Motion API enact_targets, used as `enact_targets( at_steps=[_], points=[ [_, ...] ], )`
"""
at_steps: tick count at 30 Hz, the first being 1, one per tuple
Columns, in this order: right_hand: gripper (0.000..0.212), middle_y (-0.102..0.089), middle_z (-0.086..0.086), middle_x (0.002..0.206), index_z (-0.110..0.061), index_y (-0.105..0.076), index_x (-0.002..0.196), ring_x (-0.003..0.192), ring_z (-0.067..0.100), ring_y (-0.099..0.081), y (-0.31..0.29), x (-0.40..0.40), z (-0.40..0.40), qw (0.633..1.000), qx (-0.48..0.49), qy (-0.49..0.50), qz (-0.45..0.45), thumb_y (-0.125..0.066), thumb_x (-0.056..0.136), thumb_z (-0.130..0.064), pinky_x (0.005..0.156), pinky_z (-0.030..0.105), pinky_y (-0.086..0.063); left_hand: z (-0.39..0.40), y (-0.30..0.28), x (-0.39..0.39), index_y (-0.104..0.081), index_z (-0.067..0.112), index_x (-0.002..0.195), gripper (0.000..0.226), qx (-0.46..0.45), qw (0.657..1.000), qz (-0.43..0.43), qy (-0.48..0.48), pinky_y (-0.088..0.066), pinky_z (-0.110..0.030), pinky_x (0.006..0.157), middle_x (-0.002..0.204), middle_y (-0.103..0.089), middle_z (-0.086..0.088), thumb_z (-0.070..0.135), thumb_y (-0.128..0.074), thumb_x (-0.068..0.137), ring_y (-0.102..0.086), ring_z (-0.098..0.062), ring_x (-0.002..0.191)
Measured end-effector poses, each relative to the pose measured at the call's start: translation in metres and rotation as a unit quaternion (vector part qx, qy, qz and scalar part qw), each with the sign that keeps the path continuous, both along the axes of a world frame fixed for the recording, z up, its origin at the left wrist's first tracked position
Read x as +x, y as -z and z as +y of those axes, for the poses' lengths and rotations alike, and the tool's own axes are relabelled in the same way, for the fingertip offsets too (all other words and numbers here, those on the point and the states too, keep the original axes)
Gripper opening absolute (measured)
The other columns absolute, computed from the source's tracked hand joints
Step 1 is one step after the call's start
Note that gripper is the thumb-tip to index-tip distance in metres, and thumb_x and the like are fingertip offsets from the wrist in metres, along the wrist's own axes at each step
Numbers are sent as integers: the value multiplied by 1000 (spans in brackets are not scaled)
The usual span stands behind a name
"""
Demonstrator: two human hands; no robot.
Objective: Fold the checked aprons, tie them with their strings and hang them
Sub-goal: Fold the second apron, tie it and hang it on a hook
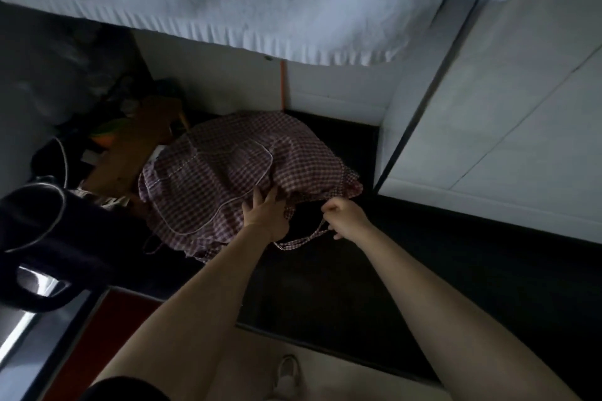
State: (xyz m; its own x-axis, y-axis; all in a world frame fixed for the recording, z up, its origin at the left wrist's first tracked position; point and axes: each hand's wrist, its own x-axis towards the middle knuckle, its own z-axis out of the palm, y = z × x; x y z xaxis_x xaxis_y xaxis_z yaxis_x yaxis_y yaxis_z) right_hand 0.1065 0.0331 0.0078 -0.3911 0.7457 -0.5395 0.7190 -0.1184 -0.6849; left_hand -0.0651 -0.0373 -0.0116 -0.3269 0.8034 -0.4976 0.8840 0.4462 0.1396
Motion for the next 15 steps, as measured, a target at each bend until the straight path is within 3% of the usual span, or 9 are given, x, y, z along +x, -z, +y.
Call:
enact_targets(
  at_steps=[2, 5, 7, 9, 10, 12, 15],
  points=[
    [19, -62, 3, 106, -18, -62, 112, 95, 20, -64, 3, -6, -4, 1000, -8, 15, -1, -49, 98, -20, 73, 35, -60, 2, 0, 0, -31, 23, 149, 62, 72, 997, -3, -20, -16, -56, 116, 159, -18, 5, 26, -49, 89, -7, -31, 146],
    [25, -64, 5, 107, -15, -61, 119, 92, 21, -66, -3, -16, -1, 997, -37, 68, 30, -50, 99, -25, 78, 38, -59, 6, -19, 1, -51, 16, 135, 47, 222, 974, -15, -43, -21, -48, 112, 147, -42, 3, 22, -49, 89, -26, -24, 139],
    [34, -68, 6, 107, -16, -62, 121, 89, 20, -67, -17, -24, 3, 979, -99, 143, 107, -53, 99, -40, 80, 41, -59, 11, -40, 5, -64, 15, 120, 37, 321, 946, -47, -22, -30, -43, 105, 130, -57, 0, 18, -49, 86, -41, -24, 127],
    [41, -72, 5, 110, -23, -63, 119, 95, 20, -69, -35, -29, 9, 944, -149, 193, 222, -55, 94, -55, 83, 43, -59, 14, -60, 12, -71, 13, 105, 35, 394, 909, -132, 34, -43, -38, 93, 109, -67, -4, 18, -47, 80, -57, -26, 106],
    [39, -72, 5, 112, -24, -62, 121, 98, 21, -69, -42, -30, 14, 928, -149, 209, 269, -58, 94, -53, 84, 43, -59, 14, -68, 17, -73, 12, 101, 35, 410, 892, -183, 58, -47, -34, 87, 101, -70, -5, 19, -47, 79, -62, -24, 97],
    [33, -71, 9, 110, -16, -61, 125, 92, 22, -70, -56, -27, 22, 913, -113, 243, 308, -64, 96, -29, 77, 38, -60, 13, -79, 23, -74, 16, 103, 31, 421, 870, -248, 67, -50, -29, 84, 100, -72, -3, 20, -51, 84, -66, -18, 91],
    [48, -68, 15, 118, -4, -57, 134, 97, 27, -69, -68, -13, 30, 921, -84, 271, 266, -71, 90, -18, 81, 38, -59, 15, -88, 26, -70, 17, 97, 15, 466, 854, -232, -19, -50, -30, 77, 95, -69, 1, 20, -57, 90, -63, -17, 84]
  ],
)
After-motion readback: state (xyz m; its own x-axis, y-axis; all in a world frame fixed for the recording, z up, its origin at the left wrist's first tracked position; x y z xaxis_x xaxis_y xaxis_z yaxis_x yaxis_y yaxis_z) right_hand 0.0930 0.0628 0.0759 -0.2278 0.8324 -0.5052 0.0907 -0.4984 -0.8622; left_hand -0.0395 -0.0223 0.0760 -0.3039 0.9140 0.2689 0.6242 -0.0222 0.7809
